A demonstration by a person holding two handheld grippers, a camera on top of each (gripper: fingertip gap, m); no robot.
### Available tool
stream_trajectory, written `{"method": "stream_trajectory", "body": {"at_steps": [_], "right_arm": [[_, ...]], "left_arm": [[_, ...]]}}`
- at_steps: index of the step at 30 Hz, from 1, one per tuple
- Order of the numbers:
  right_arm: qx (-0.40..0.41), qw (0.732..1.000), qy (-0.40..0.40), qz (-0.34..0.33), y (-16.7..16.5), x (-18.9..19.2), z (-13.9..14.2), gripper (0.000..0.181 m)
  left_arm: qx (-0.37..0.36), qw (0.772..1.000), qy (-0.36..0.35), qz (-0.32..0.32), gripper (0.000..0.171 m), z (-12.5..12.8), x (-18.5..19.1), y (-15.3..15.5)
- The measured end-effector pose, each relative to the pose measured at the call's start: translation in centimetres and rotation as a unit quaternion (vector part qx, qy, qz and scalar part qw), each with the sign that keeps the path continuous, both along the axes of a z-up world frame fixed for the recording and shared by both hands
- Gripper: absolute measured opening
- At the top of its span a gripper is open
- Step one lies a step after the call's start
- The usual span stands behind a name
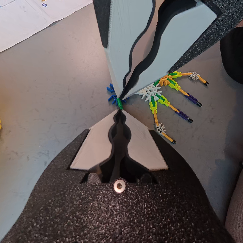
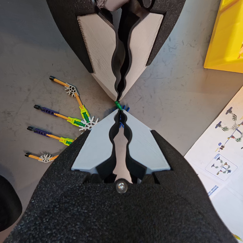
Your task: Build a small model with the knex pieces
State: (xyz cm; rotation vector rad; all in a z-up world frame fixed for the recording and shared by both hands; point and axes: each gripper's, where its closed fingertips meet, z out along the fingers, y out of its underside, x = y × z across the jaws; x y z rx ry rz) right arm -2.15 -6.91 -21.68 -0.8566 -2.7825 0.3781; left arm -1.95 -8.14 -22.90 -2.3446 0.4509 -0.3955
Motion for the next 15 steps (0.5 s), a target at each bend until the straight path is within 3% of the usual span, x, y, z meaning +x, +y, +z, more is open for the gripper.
{"method": "stream_trajectory", "body": {"at_steps": [9, 15], "right_arm": [[-0.006, 1.0, -0.01, -0.002, 0.03, 0.03, -0.61, 0.0], [-0.016, 1.0, -0.018, -0.011, 0.01, 0.01, -0.65, 0.0]], "left_arm": [[-0.003, 1.0, -0.01, 0.0, 0.0, 0.04, -0.06, -0.1], [0.001, 1.0, -0.019, -0.003, 0.011, 0.19, 0.14, -0.18]]}}
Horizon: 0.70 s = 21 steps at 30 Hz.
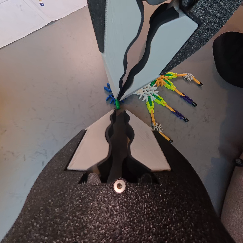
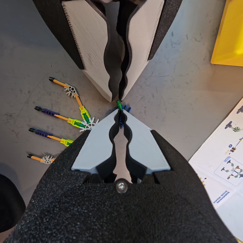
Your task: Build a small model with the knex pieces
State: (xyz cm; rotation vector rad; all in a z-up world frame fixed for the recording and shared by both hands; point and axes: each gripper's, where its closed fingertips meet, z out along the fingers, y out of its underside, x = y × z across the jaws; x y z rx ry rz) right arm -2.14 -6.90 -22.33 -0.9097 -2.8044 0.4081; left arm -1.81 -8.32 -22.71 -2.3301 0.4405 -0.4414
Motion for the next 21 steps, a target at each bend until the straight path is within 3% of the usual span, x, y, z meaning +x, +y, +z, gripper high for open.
{"method": "stream_trajectory", "body": {"at_steps": [21], "right_arm": [[0.022, 0.997, -0.038, 0.061, -0.4, -0.2, -0.2, 0.0]], "left_arm": [[0.022, 0.998, -0.053, 0.02, 0.0, 1.0, -0.5, 0.4]]}}
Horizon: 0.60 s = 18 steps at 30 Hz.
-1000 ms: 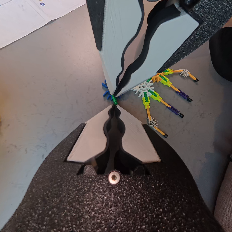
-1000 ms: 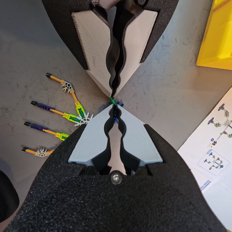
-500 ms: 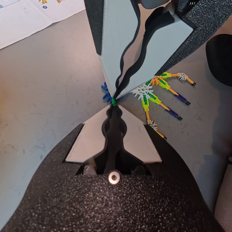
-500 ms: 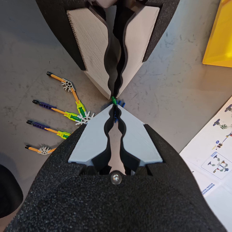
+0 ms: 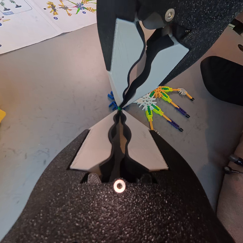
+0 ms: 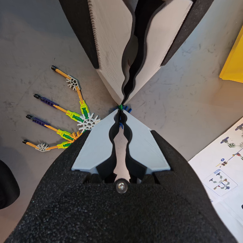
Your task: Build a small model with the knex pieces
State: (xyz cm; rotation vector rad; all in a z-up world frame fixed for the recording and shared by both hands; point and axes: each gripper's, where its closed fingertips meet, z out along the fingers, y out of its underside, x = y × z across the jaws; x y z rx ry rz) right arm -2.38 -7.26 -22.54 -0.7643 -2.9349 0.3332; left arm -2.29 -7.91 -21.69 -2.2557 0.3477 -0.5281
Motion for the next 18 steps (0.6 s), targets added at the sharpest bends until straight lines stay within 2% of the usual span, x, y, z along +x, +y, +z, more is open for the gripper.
{"method": "stream_trajectory", "body": {"at_steps": [10, 13, 15, 18], "right_arm": [[-0.018, 1.0, 0.014, -0.021, -0.2, 0.0, -0.1, 0.0], [-0.022, 0.998, 0.043, -0.031, 0.1, -0.1, 0.1, 0.0], [-0.04, 0.993, 0.084, -0.071, 0.6, -0.1, 0.9, 0.006], [-0.101, 0.974, 0.127, -0.158, 1.0, 1.4, 2.7, 0.021]], "left_arm": [[-0.004, 1.0, 0.022, -0.001, 0.0, -0.6, 0.2, 0.3], [-0.008, 1.0, 0.019, -0.006, 0.0, -0.6, 0.1, 0.1], [-0.002, 1.0, 0.02, -0.006, 0.0, 0.0, -0.2, -0.1], [-0.001, 1.0, 0.022, -0.014, 0.01, 0.8, -0.9, -0.6]]}}
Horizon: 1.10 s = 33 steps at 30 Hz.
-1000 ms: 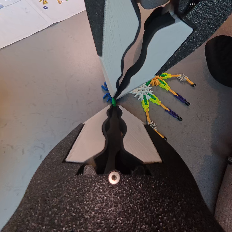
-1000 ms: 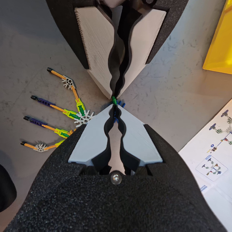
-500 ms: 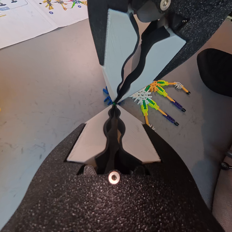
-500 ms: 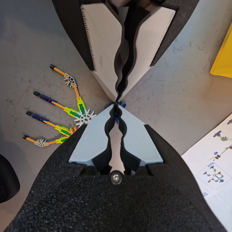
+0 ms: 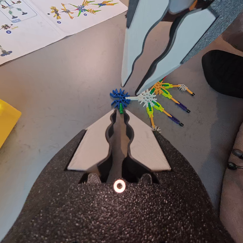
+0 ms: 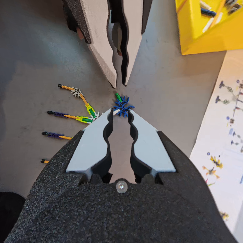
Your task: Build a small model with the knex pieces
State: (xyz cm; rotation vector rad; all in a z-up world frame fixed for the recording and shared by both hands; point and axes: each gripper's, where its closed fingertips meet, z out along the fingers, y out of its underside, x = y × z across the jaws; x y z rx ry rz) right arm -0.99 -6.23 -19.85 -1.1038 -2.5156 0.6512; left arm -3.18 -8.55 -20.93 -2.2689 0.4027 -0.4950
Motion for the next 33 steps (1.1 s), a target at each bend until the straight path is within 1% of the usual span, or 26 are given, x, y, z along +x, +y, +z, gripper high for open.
{"method": "stream_trajectory", "body": {"at_steps": [2, 6, 7, 10, 12, 13, 14, 15, 21, 24, 25, 27, 29, 30, 33], "right_arm": [[-0.014, 0.999, 0.008, -0.05, 0.4, 1.9, -0.1, 0.027], [-0.079, 0.987, 0.001, -0.137, -0.6, 5.6, -1.0, 0.044], [-0.083, 0.984, -0.002, -0.155, -0.6, 6.4, -1.3, 0.047], [-0.054, 0.981, -0.007, -0.187, 0.5, 8.2, -2.5, 0.05], [-0.058, 0.977, -0.012, -0.205, 1.0, 8.8, -3.0, 0.047], [-0.065, 0.976, -0.008, -0.21, 1.1, 8.8, -3.1, 0.044], [-0.069, 0.974, -0.006, -0.216, 1.4, 8.7, -3.1, 0.036], [-0.067, 0.973, -0.005, -0.219, 1.5, 8.6, -3.1, 0.034], [-0.041, 0.981, -0.011, -0.191, 1.4, 8.3, -3.1, 0.033], [-0.043, 0.98, 0.0, -0.193, 1.3, 8.4, -3.0, 0.032], [-0.048, 0.98, 0.002, -0.191, 1.0, 8.4, -3.0, 0.026], [-0.05, 0.979, 0.01, -0.199, 0.9, 8.5, -3.0, 0.027], [-0.045, 0.976, 0.02, -0.213, 1.2, 8.4, -3.0, 0.037], [-0.055, 0.975, 0.025, -0.212, 1.1, 8.4, -2.8, 0.042], [-0.095, 0.972, 0.048, -0.21, 0.9, 8.3, -2.0, 0.043]], "left_arm": [[-0.02, 1.0, 0.016, -0.018, 0.02, -0.4, -0.3, -0.4], [-0.03, 0.997, 0.045, -0.062, 0.022, -0.9, 0.1, -0.4], [-0.027, 0.996, 0.047, -0.072, 0.022, -0.9, 0.4, -0.2], [-0.031, 0.992, 0.07, -0.097, 0.021, -1.7, 1.0, 0.4], [-0.014, 0.991, 0.09, -0.097, 0.011, -1.9, 0.9, 1.0], [-0.01, 0.991, 0.093, -0.095, 0.008, -2.0, 0.9, 1.1], [-0.005, 0.991, 0.093, -0.091, 0.006, -2.0, 0.9, 1.2], [0.003, 0.992, 0.091, -0.09, 0.006, -2.0, 0.9, 1.2], [0.029, 0.992, 0.089, -0.09, 0.005, -2.0, 0.7, 0.7], [0.036, 0.99, 0.099, -0.091, 0.005, -2.0, 0.4, 0.5], [0.039, 0.989, 0.107, -0.09, 0.005, -2.0, 0.3, 0.5], [0.043, 0.988, 0.116, -0.09, 0.005, -2.0, 0.1, 0.4], [0.044, 0.988, 0.117, -0.091, 0.005, -2.0, 0.2, 0.4], [0.045, 0.988, 0.118, -0.091, 0.005, -2.0, 0.2, 0.4], [0.052, 0.988, 0.12, -0.088, 0.007, -1.9, 0.2, 0.5]]}}
